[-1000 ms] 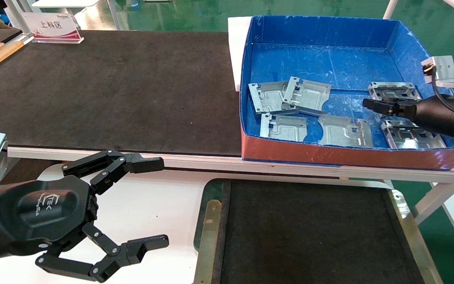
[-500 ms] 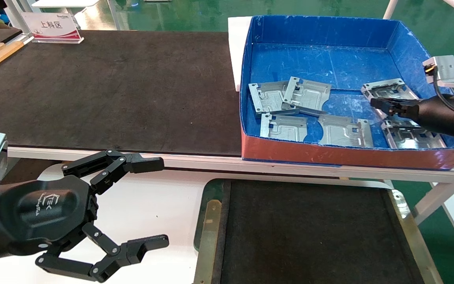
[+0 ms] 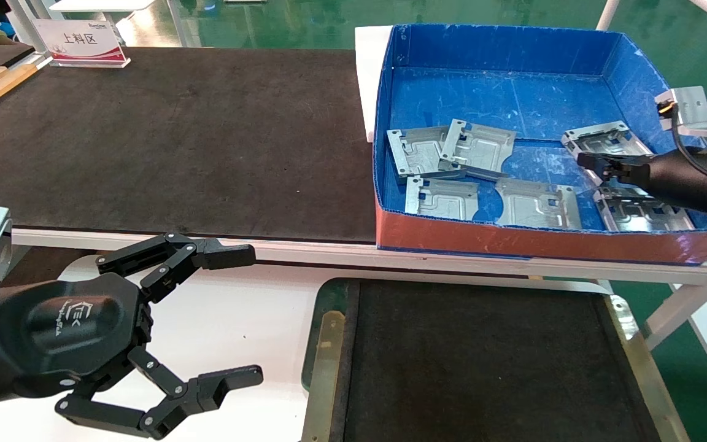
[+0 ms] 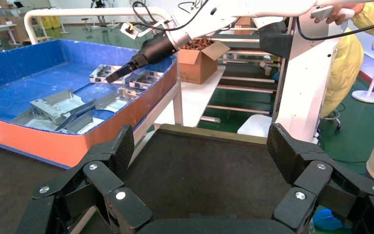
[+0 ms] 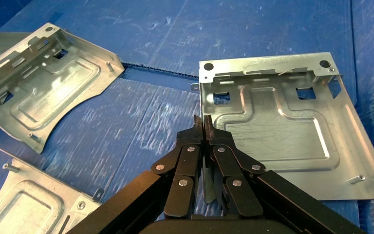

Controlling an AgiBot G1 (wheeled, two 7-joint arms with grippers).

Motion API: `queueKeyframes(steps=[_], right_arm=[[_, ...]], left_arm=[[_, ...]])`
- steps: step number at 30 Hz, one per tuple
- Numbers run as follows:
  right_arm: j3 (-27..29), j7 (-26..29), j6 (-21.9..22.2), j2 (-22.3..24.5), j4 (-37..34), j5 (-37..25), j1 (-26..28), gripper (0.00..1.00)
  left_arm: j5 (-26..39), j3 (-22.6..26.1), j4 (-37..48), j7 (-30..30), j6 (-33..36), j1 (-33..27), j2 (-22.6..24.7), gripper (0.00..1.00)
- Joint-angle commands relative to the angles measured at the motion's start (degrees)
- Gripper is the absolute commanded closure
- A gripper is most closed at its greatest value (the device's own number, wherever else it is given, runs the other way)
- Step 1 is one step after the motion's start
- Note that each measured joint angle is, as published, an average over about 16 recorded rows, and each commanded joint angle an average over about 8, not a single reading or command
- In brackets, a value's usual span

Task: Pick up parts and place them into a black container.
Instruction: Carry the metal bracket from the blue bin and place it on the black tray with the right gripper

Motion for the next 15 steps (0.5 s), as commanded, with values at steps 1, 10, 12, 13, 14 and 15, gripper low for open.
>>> queueKeyframes(steps=[1,10,12,13,14,15], right_arm=[[0.03,-0.19,-0.16,0.09,0.22,0.04,-0.01,1.0],[0.17,-4.06,-6.34,2.0,3.16,0.31,2.03,1.0],[0.13,-5.03,-8.41,2.47,3.74,0.29,2.54,1.0],[0.1,-5.51,-9.44,2.72,3.99,0.27,2.82,1.0],[0.06,-5.96,-10.4,2.98,4.21,0.23,3.11,1.0],[0.03,-6.37,-11.28,3.22,4.4,0.2,3.41,1.0]], left_arm=[[0.0,0.0,0.0,0.0,0.0,0.0,0.0,0.0],[0.0,0.0,0.0,0.0,0.0,0.0,0.0,0.0],[0.0,0.0,0.0,0.0,0.0,0.0,0.0,0.0],[0.0,0.0,0.0,0.0,0.0,0.0,0.0,0.0],[0.0,0.0,0.0,0.0,0.0,0.0,0.0,0.0],[0.0,0.0,0.0,0.0,0.0,0.0,0.0,0.0]])
